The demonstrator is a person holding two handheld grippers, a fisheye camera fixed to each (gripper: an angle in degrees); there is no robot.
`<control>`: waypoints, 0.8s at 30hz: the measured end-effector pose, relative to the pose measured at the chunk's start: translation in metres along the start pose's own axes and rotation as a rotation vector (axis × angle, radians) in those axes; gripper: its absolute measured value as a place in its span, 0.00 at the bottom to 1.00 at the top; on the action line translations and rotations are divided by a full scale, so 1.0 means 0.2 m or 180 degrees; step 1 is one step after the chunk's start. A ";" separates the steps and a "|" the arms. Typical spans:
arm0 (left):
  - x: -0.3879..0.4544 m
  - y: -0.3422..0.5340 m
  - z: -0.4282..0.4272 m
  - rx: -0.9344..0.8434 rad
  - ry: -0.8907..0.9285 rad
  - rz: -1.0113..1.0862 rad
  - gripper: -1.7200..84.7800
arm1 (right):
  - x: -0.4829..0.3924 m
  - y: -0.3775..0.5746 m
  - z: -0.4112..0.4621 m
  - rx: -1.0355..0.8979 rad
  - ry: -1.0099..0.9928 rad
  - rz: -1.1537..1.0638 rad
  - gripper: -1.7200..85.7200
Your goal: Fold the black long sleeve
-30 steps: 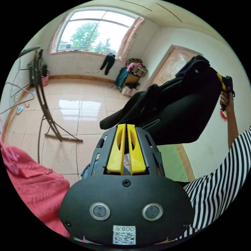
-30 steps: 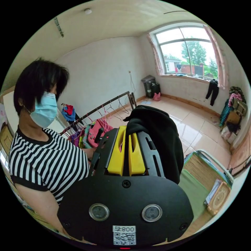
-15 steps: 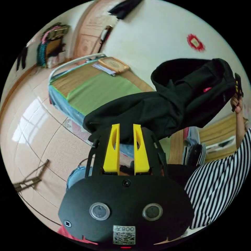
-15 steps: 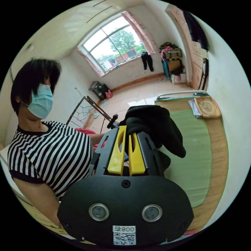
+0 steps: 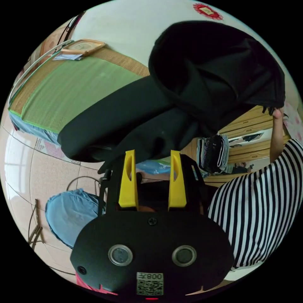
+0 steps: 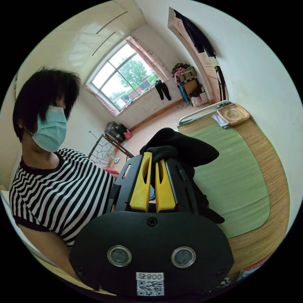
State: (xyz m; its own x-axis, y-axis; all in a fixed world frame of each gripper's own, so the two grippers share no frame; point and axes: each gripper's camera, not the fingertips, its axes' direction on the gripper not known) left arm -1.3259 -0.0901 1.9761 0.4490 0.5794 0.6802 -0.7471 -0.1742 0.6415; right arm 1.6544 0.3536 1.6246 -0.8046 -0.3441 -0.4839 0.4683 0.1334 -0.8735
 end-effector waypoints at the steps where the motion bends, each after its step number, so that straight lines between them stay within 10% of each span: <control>1: 0.09 0.00 0.02 -0.0061 -0.0021 -0.0006 0.21 | -0.05 0.00 -0.08 -0.0011 -0.0028 -0.0012 0.02; 24: 1.44 -0.35 -1.33 0.1302 -0.1080 -0.0011 0.04 | -0.83 0.23 -1.96 0.0976 0.0394 -0.0202 0.02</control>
State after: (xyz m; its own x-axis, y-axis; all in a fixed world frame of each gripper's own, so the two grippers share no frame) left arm -1.2752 0.3008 2.0323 0.6350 0.3021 0.7110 -0.5235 -0.5084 0.6837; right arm 1.6655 0.7806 1.6442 -0.8651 -0.2249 -0.4483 0.4888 -0.1771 -0.8543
